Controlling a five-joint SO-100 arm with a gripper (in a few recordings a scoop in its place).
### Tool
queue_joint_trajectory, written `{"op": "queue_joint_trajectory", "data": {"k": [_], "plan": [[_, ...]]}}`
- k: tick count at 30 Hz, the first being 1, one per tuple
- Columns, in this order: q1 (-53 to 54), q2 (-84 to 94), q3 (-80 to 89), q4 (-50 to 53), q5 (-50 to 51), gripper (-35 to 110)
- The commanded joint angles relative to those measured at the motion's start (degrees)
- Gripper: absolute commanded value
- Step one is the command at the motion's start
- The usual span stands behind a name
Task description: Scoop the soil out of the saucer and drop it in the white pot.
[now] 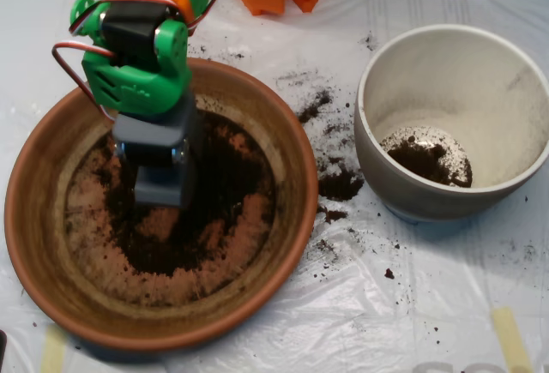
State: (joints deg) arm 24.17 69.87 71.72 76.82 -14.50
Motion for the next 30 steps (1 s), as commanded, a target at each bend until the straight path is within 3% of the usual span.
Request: {"op": "queue_joint_trajectory", "data": {"k": [1, 15, 30], "plan": [[-0.5, 9.0, -3.5, -1.0, -2.0, -1], [-14.8, 39.6, 11.5, -0.5, -5.3, -1], [-35.4, 37.4, -0.4, 6.4, 4.6, -1]]}}
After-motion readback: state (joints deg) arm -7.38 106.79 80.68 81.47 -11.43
